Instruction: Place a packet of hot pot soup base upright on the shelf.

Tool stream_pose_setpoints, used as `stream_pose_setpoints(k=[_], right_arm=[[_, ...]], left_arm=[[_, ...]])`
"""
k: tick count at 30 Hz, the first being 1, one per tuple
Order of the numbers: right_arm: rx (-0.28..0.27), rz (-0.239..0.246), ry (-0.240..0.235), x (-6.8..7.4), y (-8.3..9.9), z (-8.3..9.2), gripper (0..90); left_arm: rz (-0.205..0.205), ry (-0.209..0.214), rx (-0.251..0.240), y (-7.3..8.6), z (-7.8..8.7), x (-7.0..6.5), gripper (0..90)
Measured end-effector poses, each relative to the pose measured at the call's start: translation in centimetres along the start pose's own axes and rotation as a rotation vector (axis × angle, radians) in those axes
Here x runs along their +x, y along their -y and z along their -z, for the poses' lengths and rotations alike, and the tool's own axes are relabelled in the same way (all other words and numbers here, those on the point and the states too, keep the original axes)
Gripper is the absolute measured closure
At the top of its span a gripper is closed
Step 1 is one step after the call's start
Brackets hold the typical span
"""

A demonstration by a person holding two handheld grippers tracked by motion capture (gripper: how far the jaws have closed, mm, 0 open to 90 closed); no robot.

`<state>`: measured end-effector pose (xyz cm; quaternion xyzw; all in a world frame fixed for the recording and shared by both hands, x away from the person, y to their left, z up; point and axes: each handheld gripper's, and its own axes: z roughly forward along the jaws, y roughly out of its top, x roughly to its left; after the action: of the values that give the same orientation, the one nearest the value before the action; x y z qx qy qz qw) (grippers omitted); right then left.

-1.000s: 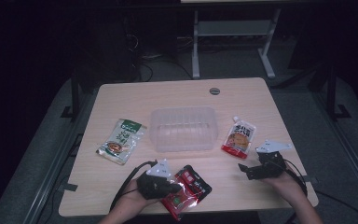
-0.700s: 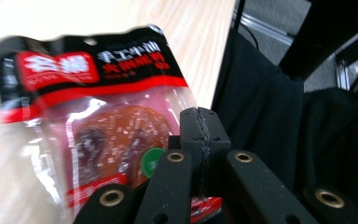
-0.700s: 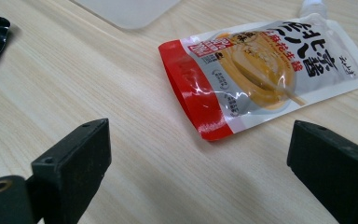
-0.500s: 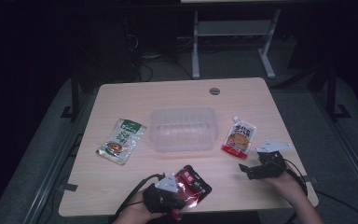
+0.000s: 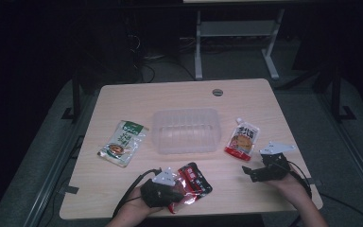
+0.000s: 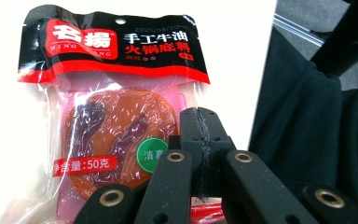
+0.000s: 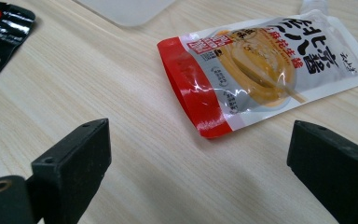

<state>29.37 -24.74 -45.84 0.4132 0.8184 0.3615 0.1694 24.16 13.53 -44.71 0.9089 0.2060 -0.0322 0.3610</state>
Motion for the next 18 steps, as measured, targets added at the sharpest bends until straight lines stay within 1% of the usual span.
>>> stream_pose_setpoints(k=[2, 4, 5, 8, 9, 14, 16, 18], right_arm=[[0.002, -0.002, -0.001, 0.0, 0.0, 0.0, 5.8], [0.002, 0.001, -0.001, 0.0, 0.0, 0.0, 5.8], [0.003, 0.004, -0.002, 0.1, 0.0, 0.0, 5.8], [0.003, 0.003, -0.002, 0.1, 0.0, 0.0, 5.8], [0.004, 0.002, -0.002, 0.1, 0.0, 0.0, 5.8], [0.003, 0.002, -0.003, 0.0, 0.0, 0.0, 5.8], [0.004, 0.001, -0.003, 0.1, 0.0, 0.0, 5.8], [0.003, 0.002, -0.003, 0.0, 0.0, 0.0, 5.8]], left_arm=[[-0.005, -0.009, 0.0, -0.1, 0.0, 0.4, 89.7], [0.0, -0.015, 0.0, -0.1, 0.1, 0.5, 89.6], [0.004, -0.022, 0.0, -0.1, 0.2, 0.9, 89.6], [0.002, -0.031, 0.005, 0.0, 0.5, 1.2, 89.6], [0.016, -0.037, 0.007, 0.2, 0.8, 1.4, 89.6], [0.039, -0.05, 0.016, 0.8, 1.6, 2.0, 89.6], [0.046, -0.059, 0.013, 0.9, 1.7, 2.2, 89.6], [0.052, -0.059, 0.012, 1.0, 1.9, 2.5, 89.6]])
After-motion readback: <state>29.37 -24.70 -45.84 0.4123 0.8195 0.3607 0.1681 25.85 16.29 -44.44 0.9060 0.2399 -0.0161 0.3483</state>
